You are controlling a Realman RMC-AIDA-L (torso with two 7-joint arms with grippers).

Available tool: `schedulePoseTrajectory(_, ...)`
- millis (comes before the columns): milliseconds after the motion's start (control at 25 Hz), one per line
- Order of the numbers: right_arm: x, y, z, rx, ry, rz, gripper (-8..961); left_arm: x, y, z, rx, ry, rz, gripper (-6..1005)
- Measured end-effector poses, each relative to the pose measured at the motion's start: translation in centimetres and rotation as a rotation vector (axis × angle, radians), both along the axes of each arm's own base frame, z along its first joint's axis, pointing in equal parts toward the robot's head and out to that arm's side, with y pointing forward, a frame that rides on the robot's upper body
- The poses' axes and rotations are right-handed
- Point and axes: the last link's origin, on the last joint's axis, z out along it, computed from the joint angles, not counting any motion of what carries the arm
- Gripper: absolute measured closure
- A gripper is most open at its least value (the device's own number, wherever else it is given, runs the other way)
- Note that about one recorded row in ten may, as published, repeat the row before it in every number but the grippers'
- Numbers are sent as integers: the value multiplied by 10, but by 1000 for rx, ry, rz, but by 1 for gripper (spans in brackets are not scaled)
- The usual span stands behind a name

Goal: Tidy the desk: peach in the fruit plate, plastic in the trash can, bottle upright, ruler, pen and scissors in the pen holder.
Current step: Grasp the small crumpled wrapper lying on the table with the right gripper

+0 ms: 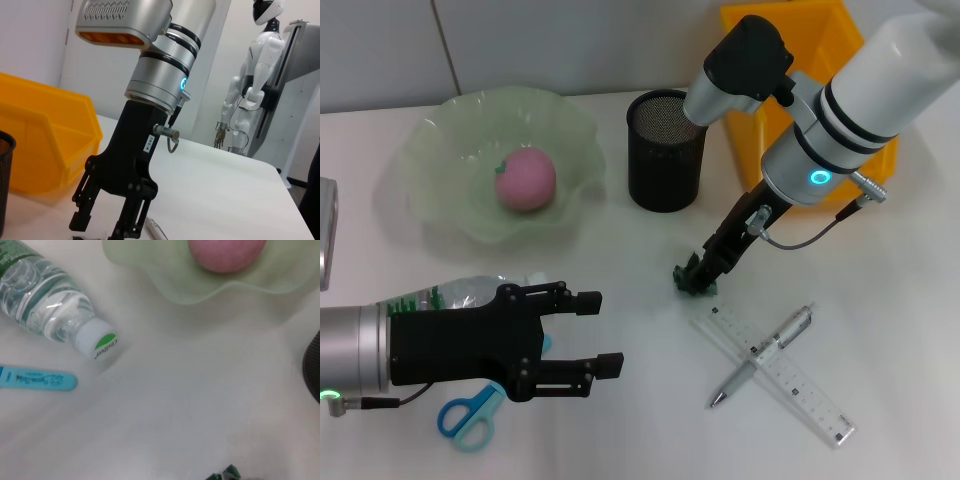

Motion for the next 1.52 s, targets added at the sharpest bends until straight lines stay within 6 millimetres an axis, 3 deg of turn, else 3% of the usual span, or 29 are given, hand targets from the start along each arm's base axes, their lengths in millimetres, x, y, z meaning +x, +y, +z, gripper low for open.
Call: schedulePoseTrajectory(1520, 1, -2, -13, -20, -6, 15, 249, 1, 1, 2, 12, -15, 3, 214)
